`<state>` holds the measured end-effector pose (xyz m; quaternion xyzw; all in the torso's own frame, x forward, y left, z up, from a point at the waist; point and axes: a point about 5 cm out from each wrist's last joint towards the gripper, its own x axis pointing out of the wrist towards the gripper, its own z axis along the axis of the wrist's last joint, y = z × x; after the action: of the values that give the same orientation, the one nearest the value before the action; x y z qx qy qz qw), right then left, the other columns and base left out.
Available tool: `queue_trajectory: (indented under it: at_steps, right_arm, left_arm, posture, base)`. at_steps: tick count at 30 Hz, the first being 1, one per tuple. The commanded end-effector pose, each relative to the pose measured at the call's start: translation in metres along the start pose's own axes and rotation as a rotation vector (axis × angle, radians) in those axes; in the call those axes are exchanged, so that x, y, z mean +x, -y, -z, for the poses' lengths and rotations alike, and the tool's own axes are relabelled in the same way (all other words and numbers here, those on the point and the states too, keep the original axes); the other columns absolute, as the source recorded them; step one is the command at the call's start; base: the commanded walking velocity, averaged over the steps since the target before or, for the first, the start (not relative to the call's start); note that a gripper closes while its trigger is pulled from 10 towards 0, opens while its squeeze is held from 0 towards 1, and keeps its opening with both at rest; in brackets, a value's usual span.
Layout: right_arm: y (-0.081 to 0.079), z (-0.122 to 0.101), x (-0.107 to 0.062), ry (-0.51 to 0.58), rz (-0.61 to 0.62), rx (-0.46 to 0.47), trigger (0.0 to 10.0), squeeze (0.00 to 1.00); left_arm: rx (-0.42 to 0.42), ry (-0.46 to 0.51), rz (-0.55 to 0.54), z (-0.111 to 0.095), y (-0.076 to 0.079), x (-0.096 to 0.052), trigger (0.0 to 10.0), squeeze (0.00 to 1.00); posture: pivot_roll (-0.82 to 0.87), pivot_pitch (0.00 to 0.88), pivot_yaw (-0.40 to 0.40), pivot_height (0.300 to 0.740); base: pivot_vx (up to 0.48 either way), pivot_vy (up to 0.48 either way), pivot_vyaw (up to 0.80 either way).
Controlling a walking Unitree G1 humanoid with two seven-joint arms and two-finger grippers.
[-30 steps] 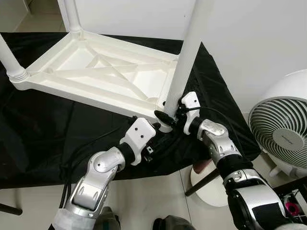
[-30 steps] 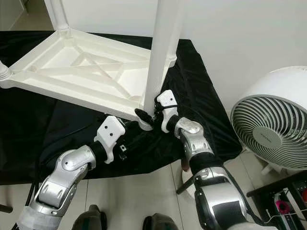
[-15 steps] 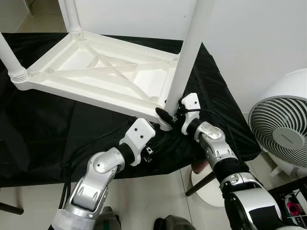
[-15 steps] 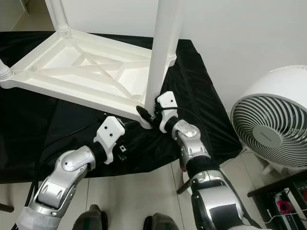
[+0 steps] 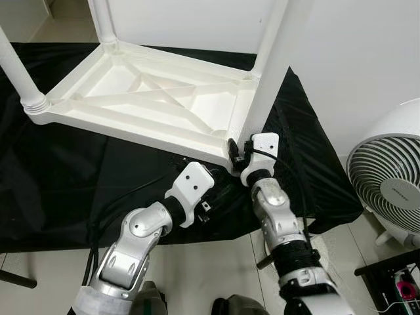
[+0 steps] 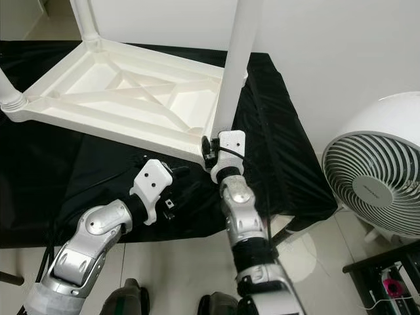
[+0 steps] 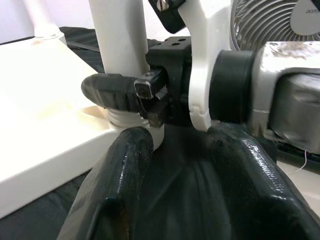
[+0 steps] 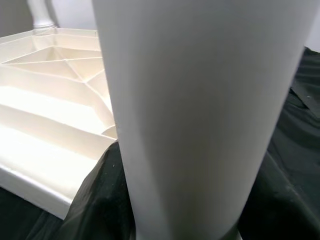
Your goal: Building children table
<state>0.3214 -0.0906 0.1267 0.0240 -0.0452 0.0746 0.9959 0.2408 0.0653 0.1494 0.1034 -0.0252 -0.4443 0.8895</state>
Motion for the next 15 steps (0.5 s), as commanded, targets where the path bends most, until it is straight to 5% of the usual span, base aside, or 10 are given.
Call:
queue_trajectory:
  at_steps: [1,3,4,12,13,15]
  right_arm:
    - [0.002,0.006,-0.003,-0.038,0.018,-0.004,10.0,0.00]
    - [0.002,0.004,-0.004,-0.038,0.027,-0.007,10.0,0.00]
    - [0.005,0.001,-0.003,-0.028,0.017,0.005,10.0,1.00]
    - [0.019,-0.012,0.004,0.003,-0.134,0.018,10.0,1.00]
    - [0.024,-0.015,0.006,0.010,-0.189,-0.004,10.0,0.00]
    - [0.028,-0.017,0.007,0.012,-0.222,-0.020,10.0,0.00]
  left_arm:
    - [-0.009,-0.009,-0.034,0.002,0.000,0.003,10.0,0.00]
    - [-0.009,-0.009,-0.034,0.002,-0.001,0.003,10.0,0.00]
    - [-0.008,-0.009,-0.033,0.002,0.000,0.003,10.0,0.00]
    - [-0.007,-0.010,-0.039,0.003,-0.001,0.002,10.0,0.00]
    - [-0.006,-0.011,-0.039,0.003,-0.001,0.002,10.0,0.00]
    - [-0.006,-0.011,-0.038,0.003,0.000,0.001,10.0,0.00]
  posture:
    - [0.03,0.048,-0.051,0.740]
    - [0.03,0.048,-0.051,0.740]
    - [0.03,0.046,-0.056,0.740]
    - [0.03,0.043,-0.060,0.740]
    - [0.03,0.041,-0.062,0.740]
    - [0.03,0.041,-0.062,0.740]
  base:
    - [0.000,0.000,0.00]
    - [0.000,0.000,0.00]
    - [0.000,0.000,0.00]
    - [0.000,0.000,0.00]
    - [0.000,0.000,0.00]
    - [0.000,0.000,0.00]
